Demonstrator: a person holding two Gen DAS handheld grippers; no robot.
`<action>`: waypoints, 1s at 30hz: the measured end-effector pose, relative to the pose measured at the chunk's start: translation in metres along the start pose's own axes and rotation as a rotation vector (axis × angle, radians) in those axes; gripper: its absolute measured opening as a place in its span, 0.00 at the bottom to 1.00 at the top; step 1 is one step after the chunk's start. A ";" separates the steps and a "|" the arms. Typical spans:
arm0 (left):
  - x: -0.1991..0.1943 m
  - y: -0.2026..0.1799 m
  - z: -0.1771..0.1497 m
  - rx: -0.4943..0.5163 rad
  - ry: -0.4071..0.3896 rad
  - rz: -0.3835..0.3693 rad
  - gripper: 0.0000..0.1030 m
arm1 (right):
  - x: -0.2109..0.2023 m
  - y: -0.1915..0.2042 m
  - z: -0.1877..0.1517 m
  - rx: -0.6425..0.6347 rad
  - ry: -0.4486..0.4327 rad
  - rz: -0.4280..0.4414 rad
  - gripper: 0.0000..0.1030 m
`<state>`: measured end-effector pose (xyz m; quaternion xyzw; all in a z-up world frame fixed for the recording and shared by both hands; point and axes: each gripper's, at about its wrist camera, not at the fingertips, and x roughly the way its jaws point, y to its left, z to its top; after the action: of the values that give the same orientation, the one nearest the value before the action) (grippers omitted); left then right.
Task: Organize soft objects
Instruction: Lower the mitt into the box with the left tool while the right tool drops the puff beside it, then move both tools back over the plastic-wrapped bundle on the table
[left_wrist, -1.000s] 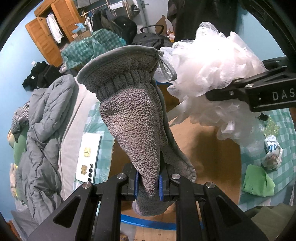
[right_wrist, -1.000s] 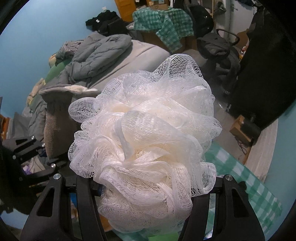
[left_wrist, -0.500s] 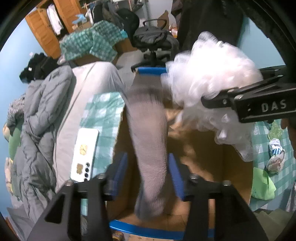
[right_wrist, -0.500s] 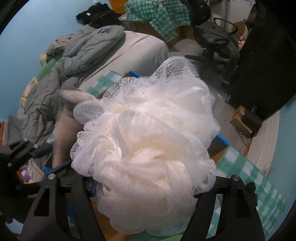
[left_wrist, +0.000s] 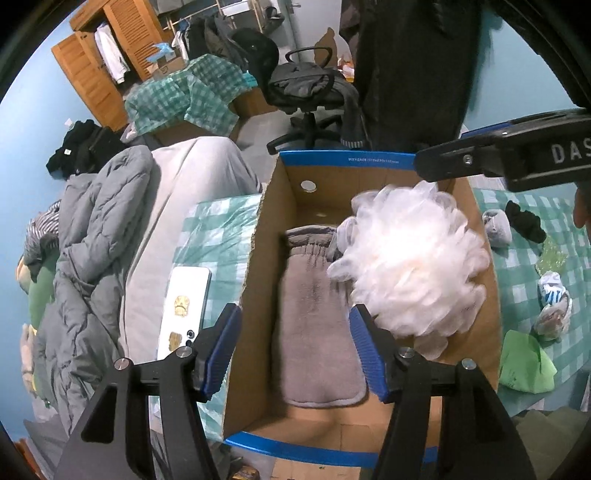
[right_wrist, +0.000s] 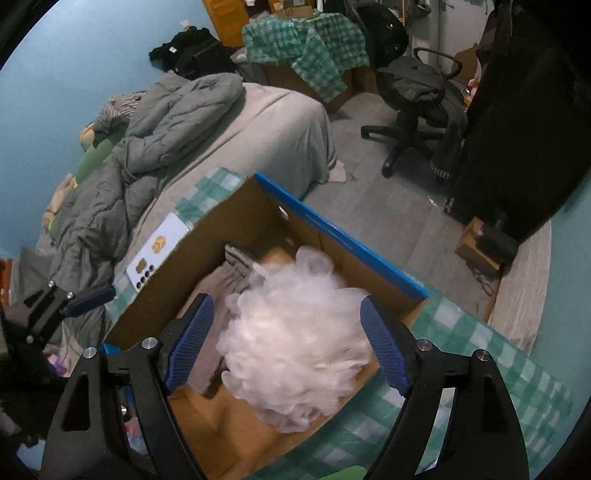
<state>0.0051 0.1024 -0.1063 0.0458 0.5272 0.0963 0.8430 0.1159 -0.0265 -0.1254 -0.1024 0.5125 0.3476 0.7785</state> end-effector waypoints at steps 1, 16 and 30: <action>0.000 0.001 0.000 -0.007 -0.001 -0.002 0.61 | -0.002 0.000 0.000 -0.004 -0.002 0.000 0.80; -0.040 -0.009 0.008 -0.083 -0.044 -0.046 0.69 | -0.049 -0.014 -0.015 -0.019 -0.023 -0.036 0.80; -0.061 -0.039 0.018 -0.098 -0.057 -0.095 0.76 | -0.095 -0.047 -0.050 0.050 -0.054 -0.076 0.80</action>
<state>0.0001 0.0523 -0.0517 -0.0180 0.4994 0.0804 0.8624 0.0878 -0.1289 -0.0749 -0.0930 0.4954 0.3075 0.8071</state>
